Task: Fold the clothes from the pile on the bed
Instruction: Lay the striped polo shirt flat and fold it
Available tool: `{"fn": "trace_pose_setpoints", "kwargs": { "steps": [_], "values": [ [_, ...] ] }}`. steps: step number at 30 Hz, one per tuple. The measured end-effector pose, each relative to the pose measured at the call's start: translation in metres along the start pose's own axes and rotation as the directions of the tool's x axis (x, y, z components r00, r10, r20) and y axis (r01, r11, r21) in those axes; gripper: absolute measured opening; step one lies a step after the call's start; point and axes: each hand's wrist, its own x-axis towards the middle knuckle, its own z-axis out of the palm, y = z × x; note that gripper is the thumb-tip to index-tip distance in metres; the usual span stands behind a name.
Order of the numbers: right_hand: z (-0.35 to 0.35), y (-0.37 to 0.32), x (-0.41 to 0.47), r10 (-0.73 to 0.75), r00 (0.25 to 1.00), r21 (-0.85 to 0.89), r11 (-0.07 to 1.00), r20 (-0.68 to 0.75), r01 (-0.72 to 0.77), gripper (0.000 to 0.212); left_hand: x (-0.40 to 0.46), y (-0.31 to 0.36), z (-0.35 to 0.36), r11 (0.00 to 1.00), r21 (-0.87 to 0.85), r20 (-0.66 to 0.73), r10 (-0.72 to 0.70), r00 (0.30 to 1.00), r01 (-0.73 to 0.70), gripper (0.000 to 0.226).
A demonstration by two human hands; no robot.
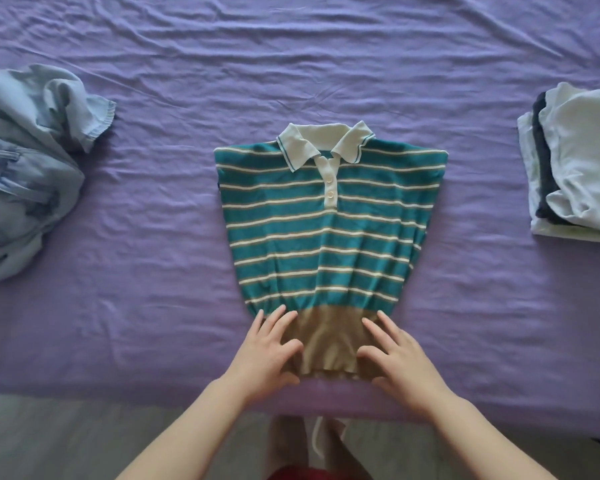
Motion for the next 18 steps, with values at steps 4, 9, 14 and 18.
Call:
{"fn": "trace_pose_setpoints", "kwargs": {
  "steps": [4, 9, 14, 18],
  "values": [
    [0.0, 0.003, 0.008, 0.009, 0.989, 0.026, 1.0, -0.145, -0.005, 0.035, 0.0, -0.005, 0.011, 1.0, -0.027, -0.049, -0.001, 0.999, 0.0, 0.028],
    [0.002, 0.01, -0.01, -0.117, 0.986, 0.042, 0.992, -0.117, 0.122, 0.03, -0.004, -0.015, 0.008, 0.998, -0.012, -0.065, 0.066, 0.996, -0.067, 0.01],
    [0.004, 0.014, -0.013, -0.062, 0.993, 0.067, 0.996, 0.096, 0.056, 0.034, -0.012, -0.023, -0.003, 0.992, 0.048, -0.044, 0.123, 0.991, -0.121, 0.057],
    [-0.002, 0.013, -0.006, -0.119, 0.992, -0.027, 0.992, 0.051, 0.12, 0.058, -0.012, -0.036, -0.005, 0.979, 0.065, -0.071, 0.198, 0.978, -0.193, 0.046]
  ]
}}
